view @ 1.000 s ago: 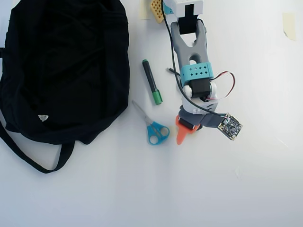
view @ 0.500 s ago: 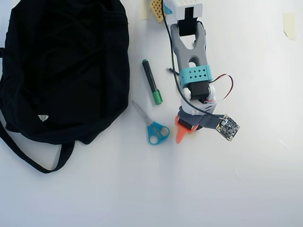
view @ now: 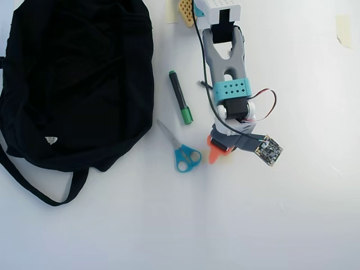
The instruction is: Put the bike light into the black bag
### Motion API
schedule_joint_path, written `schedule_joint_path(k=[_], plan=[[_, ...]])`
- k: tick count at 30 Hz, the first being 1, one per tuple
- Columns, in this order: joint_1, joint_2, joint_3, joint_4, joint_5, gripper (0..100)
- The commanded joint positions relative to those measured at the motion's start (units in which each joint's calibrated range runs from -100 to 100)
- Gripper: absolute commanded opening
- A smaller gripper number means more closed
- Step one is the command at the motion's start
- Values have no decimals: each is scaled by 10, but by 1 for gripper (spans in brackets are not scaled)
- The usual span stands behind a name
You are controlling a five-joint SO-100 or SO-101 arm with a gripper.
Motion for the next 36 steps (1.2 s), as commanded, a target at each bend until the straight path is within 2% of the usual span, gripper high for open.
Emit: schedule_joint_path(k=[1, 11, 19, 26, 36], plan=[[-7, -6, -2, 14, 0, 19], [-14, -11, -2, 16, -9, 2], [-18, -25, -56, 36, -47, 2], [-22, -26, -162, 147, -81, 2], [-18, -26, -298, 239, -83, 2]])
